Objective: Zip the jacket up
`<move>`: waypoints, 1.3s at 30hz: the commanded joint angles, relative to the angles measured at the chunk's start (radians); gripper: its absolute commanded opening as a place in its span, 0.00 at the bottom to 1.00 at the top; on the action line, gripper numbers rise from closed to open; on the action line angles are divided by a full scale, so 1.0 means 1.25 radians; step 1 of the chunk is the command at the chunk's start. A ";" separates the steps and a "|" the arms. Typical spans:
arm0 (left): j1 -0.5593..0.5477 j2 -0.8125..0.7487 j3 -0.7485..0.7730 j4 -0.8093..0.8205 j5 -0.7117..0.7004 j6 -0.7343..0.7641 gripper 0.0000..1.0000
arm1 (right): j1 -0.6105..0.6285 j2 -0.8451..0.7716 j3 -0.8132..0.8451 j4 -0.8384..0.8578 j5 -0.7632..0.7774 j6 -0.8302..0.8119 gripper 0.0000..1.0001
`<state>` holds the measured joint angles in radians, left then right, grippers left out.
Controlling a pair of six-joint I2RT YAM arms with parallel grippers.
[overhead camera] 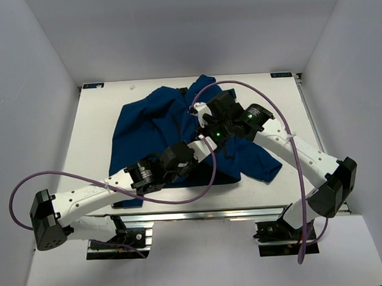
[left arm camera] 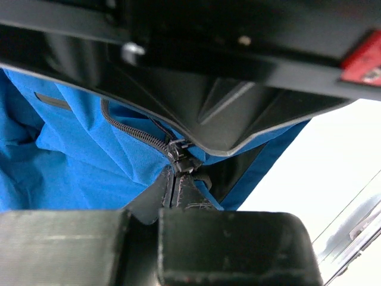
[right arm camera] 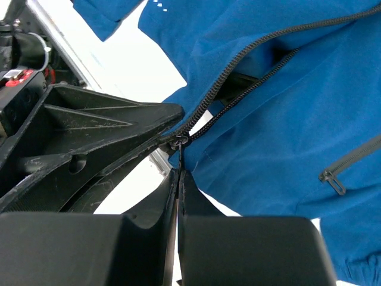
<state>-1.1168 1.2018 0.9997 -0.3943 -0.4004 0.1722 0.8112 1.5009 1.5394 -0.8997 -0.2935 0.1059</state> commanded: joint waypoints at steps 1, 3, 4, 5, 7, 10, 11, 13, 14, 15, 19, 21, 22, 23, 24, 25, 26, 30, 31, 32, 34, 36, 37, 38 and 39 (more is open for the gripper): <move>-0.005 -0.030 -0.017 0.020 0.026 0.001 0.00 | -0.001 0.014 0.081 0.001 0.066 0.021 0.00; -0.005 -0.045 -0.024 0.022 0.045 -0.002 0.00 | -0.001 0.043 0.113 -0.012 0.120 0.023 0.00; -0.005 -0.048 -0.027 0.022 0.055 -0.003 0.00 | -0.001 0.055 0.130 -0.025 0.181 0.022 0.00; -0.007 -0.053 -0.028 0.018 0.070 -0.010 0.00 | -0.001 0.070 0.171 -0.035 0.211 0.017 0.00; -0.011 -0.061 -0.030 0.012 0.071 -0.024 0.00 | -0.002 0.120 0.215 -0.069 0.315 0.006 0.00; -0.017 -0.067 -0.033 -0.001 0.070 -0.037 0.00 | -0.001 0.185 0.307 -0.101 0.401 -0.044 0.00; -0.021 -0.068 -0.034 -0.004 0.071 -0.042 0.00 | -0.001 0.197 0.319 -0.111 0.418 -0.059 0.00; -0.026 -0.072 -0.038 -0.009 0.074 -0.053 0.00 | -0.002 0.219 0.339 -0.112 0.453 -0.114 0.00; -0.028 -0.074 -0.040 -0.010 0.076 -0.054 0.00 | -0.002 0.223 0.339 -0.109 0.459 -0.134 0.00; -0.028 -0.077 -0.041 -0.011 0.077 -0.056 0.00 | -0.002 0.224 0.337 -0.098 0.456 -0.158 0.00; -0.034 -0.097 -0.050 -0.013 0.102 -0.060 0.00 | -0.010 0.196 0.251 0.014 0.444 -0.341 0.00; -0.036 -0.118 -0.056 -0.007 0.114 -0.062 0.00 | -0.034 0.207 0.256 0.053 0.420 -0.362 0.00; -0.036 -0.126 -0.056 -0.010 0.118 -0.064 0.00 | -0.041 0.217 0.285 0.055 0.402 -0.363 0.00; -0.036 -0.138 -0.056 -0.015 0.123 -0.073 0.00 | -0.050 0.229 0.299 0.058 0.405 -0.363 0.00; -0.036 -0.144 -0.057 -0.016 0.125 -0.078 0.00 | -0.063 0.252 0.310 0.064 0.418 -0.363 0.00; -0.036 -0.150 -0.058 -0.017 0.136 -0.084 0.00 | -0.071 0.262 0.315 0.097 0.446 -0.364 0.00; -0.036 -0.161 -0.063 -0.018 0.142 -0.097 0.00 | -0.081 0.272 0.313 0.122 0.451 -0.366 0.00; -0.036 -0.170 -0.082 -0.025 0.180 -0.128 0.00 | -0.153 0.351 0.342 0.236 0.445 -0.340 0.00; -0.036 -0.168 -0.087 -0.023 0.193 -0.160 0.00 | -0.162 0.365 0.348 0.264 0.463 -0.339 0.00; -0.036 -0.165 -0.090 -0.022 0.222 -0.170 0.00 | -0.171 0.380 0.354 0.330 0.473 -0.342 0.00; -0.036 -0.154 -0.100 -0.023 0.251 -0.192 0.00 | -0.195 0.423 0.370 0.394 0.508 -0.344 0.00; -0.037 -0.150 -0.112 -0.023 0.291 -0.224 0.00 | -0.223 0.475 0.420 0.459 0.518 -0.335 0.00; -0.037 -0.149 -0.117 -0.018 0.307 -0.231 0.00 | -0.233 0.490 0.437 0.483 0.532 -0.329 0.00; -0.036 -0.149 -0.122 -0.011 0.341 -0.244 0.00 | -0.252 0.504 0.451 0.533 0.534 -0.328 0.00; -0.037 -0.152 -0.127 -0.006 0.367 -0.248 0.00 | -0.262 0.529 0.476 0.559 0.534 -0.322 0.00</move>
<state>-1.1343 1.0313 0.8551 -0.3805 -0.1646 -0.0525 0.5648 2.1372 2.0239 -0.5137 0.2272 -0.2951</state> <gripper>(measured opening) 0.019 0.013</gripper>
